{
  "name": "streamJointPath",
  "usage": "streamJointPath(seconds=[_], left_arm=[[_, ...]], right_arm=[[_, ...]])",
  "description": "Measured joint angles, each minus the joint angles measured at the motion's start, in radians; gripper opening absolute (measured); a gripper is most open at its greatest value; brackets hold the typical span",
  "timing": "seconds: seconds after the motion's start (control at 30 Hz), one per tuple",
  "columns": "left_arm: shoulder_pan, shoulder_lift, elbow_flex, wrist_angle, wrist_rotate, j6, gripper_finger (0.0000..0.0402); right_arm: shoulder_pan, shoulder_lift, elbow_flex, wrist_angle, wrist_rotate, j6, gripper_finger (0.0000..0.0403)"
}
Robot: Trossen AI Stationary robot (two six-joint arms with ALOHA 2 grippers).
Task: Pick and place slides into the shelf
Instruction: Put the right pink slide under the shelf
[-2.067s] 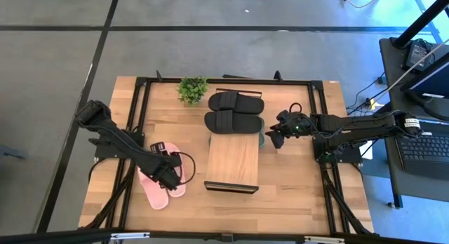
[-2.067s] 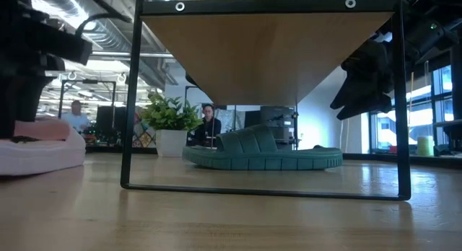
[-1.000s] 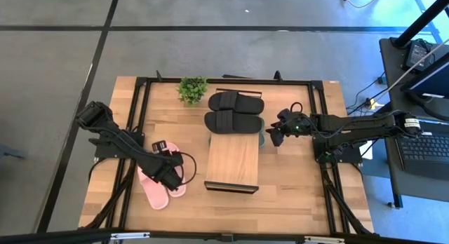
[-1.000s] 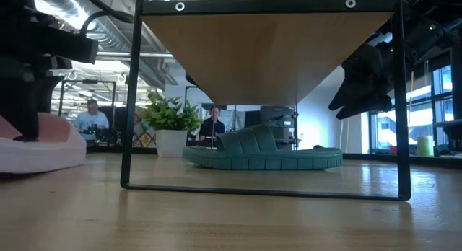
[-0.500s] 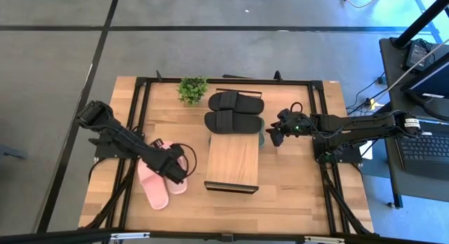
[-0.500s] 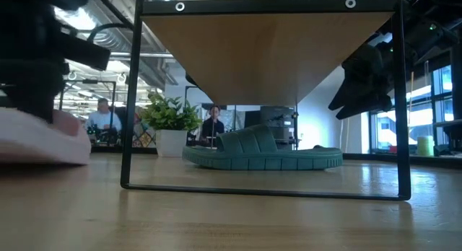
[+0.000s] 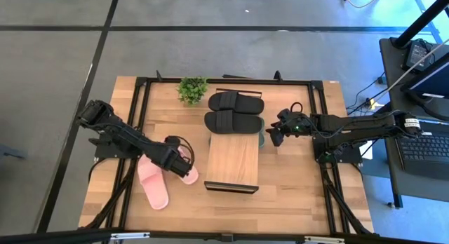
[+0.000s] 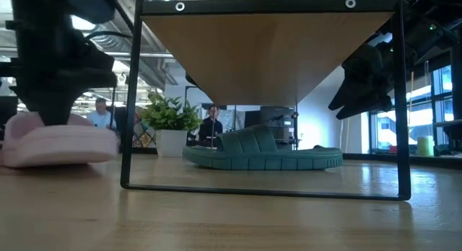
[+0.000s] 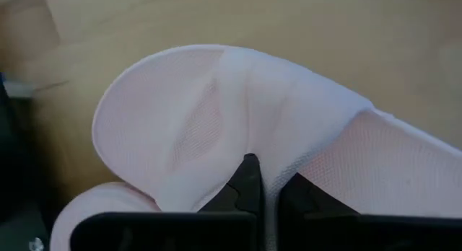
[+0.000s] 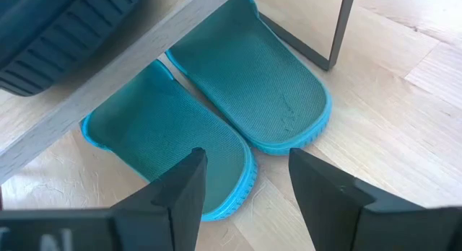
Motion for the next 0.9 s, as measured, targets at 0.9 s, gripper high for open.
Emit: streamJointPath(seconds=[0.9], left_arm=[[0.149, 0.0, 0.0, 0.121, -0.067, -0.016, 0.0055]], right_arm=[[0.0, 0.0, 0.0, 0.0, -0.003, -0.002, 0.0199]])
